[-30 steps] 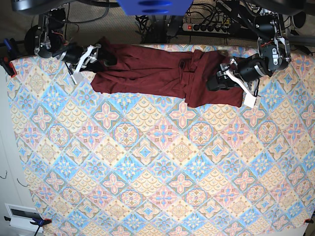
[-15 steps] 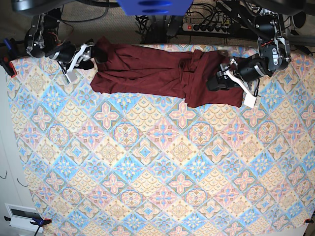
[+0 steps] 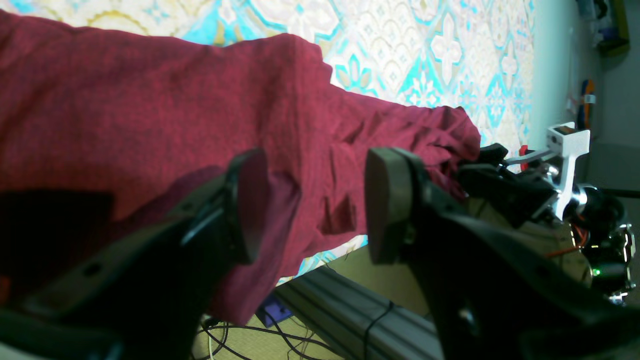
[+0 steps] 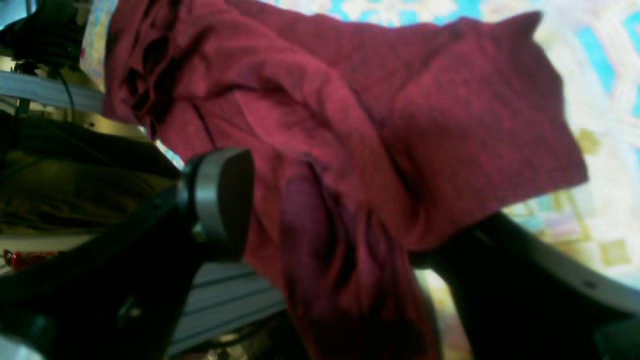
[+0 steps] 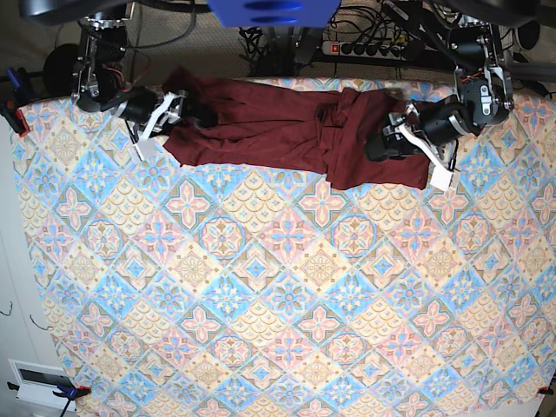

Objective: Layout the t-shirt on the table in an organized manner, then fold the t-shirt properly
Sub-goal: 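Fold the shirt end inward toward the left gripper with the right gripper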

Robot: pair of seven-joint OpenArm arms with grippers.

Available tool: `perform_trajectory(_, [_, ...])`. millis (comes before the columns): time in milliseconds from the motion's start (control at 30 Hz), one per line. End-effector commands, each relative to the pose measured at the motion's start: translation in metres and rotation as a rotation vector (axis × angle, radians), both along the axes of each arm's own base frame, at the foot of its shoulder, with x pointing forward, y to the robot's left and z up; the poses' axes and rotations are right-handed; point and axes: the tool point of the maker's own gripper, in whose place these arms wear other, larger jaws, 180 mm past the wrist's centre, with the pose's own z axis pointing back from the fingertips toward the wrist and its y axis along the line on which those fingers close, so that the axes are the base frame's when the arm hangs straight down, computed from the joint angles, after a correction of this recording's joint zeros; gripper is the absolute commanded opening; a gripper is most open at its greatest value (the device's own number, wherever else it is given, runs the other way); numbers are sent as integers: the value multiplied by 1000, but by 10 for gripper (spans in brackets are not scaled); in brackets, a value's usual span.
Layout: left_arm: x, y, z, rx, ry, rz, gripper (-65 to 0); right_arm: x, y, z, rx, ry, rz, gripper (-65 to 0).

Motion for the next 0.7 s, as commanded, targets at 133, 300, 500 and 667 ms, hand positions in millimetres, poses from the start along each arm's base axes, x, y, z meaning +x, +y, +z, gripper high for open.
perform_trajectory(133, [4, 1, 9, -6, -32, 0, -359, -30, 5, -21, -74, 114, 97, -214])
perform_trajectory(300, [4, 1, 9, -6, -33, -1, -359, -34, 9, -22, -69, 122, 110, -214])
perform_trajectory(500, [5, 0, 9, -7, -35, -1, -359, -41, 26, -24, -51, 135, 167, -214])
perform_trajectory(667, [5, 0, 10, -10, -36, 0, -360, -58, 24, -43, -38, 219, 154, -215])
